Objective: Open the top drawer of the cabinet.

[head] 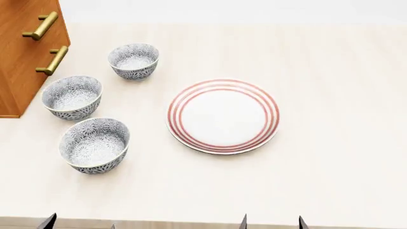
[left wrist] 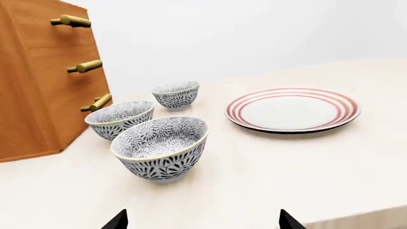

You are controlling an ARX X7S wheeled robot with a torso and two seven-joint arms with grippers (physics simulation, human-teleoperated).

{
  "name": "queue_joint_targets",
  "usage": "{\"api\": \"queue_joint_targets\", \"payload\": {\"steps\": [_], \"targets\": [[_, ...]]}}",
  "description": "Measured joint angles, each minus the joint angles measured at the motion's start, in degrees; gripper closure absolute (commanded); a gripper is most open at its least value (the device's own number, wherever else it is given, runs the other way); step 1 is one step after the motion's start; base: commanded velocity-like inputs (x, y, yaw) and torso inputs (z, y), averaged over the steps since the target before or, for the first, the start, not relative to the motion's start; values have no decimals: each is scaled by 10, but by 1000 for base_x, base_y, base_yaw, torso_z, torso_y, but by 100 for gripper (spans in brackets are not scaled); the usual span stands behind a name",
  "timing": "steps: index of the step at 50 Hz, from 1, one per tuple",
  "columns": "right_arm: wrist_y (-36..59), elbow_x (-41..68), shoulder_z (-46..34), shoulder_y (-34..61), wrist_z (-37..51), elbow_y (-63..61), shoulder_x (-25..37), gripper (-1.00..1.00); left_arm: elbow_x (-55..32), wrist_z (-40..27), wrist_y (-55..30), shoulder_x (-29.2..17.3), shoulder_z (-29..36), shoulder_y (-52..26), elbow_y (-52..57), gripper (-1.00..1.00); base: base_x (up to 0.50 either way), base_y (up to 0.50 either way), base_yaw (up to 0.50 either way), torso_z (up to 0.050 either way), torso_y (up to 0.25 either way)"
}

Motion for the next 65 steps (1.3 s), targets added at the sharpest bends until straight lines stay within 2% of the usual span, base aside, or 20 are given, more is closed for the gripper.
{"api": "queue_joint_targets", "payload": {"steps": [14,30,44,65], "targets": [[58,9,-15,-8,18,-127,20,-100,17,-18,-49,-19,11,19,125,-100,0,0,0,0,0],[131,12,-24,-10,36,-283,43,-100,17,-29,-152,-31,2,29,309,-100,0,0,0,0,0],[168,2,-33,-3,53,-361,56,-100,0,-33,-239,-38,-12,14,427,-100,1,0,0,0,0],[151,2,-41,-8,66,-388,71,-100,-22,-43,-282,-51,-13,9,487,-100,493,0,0,0,0]]}}
